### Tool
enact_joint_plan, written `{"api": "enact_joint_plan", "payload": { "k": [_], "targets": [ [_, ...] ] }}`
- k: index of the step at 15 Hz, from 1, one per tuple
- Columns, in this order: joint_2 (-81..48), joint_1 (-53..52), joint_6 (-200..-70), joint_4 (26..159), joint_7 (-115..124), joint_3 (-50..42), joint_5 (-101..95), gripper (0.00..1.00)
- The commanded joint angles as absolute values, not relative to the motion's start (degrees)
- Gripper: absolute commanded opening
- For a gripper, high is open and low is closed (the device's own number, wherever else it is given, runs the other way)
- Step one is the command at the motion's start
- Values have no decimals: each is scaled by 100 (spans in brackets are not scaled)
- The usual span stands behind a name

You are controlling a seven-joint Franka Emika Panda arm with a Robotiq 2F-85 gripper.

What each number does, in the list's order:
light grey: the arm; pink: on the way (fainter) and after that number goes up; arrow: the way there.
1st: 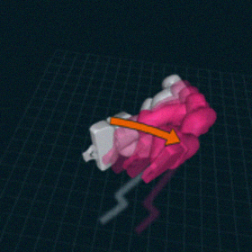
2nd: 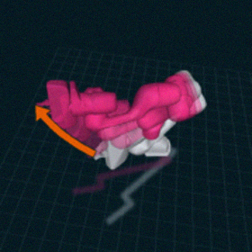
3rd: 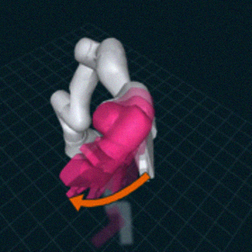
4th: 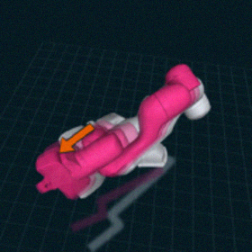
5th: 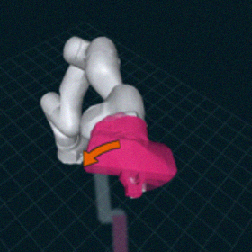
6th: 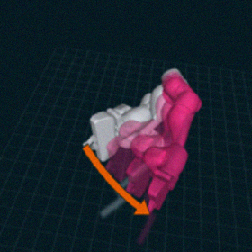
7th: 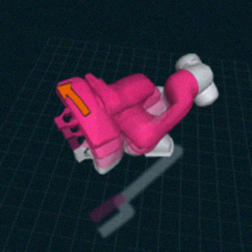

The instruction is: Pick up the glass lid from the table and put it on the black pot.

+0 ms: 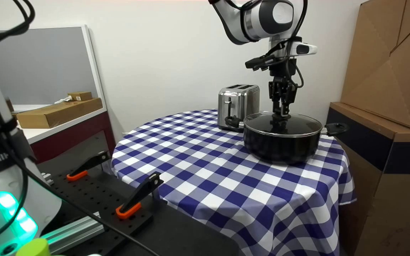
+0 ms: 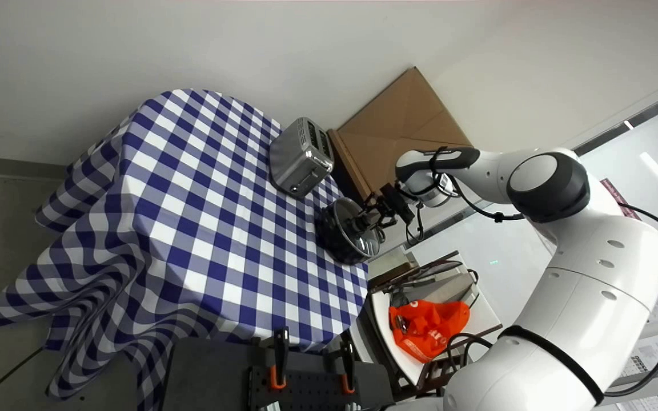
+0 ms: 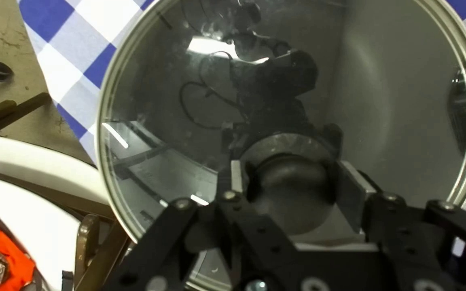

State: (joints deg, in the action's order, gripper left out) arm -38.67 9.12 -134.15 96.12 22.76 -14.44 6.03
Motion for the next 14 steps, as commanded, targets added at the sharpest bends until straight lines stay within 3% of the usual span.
{"api": "enact_joint_plan", "payload": {
  "k": [1, 2, 4, 14],
  "targets": [
    [-3763, 895, -13359, 9743, 2336, -1384, 612, 91],
    [-3753, 914, -13337, 9755, 2314, -1347, 655, 97],
    [-3717, 927, -13341, 9798, 2283, -1297, 704, 100],
    [-1921, 857, -12592, 11109, 565, -891, 320, 100]
  ]
}}
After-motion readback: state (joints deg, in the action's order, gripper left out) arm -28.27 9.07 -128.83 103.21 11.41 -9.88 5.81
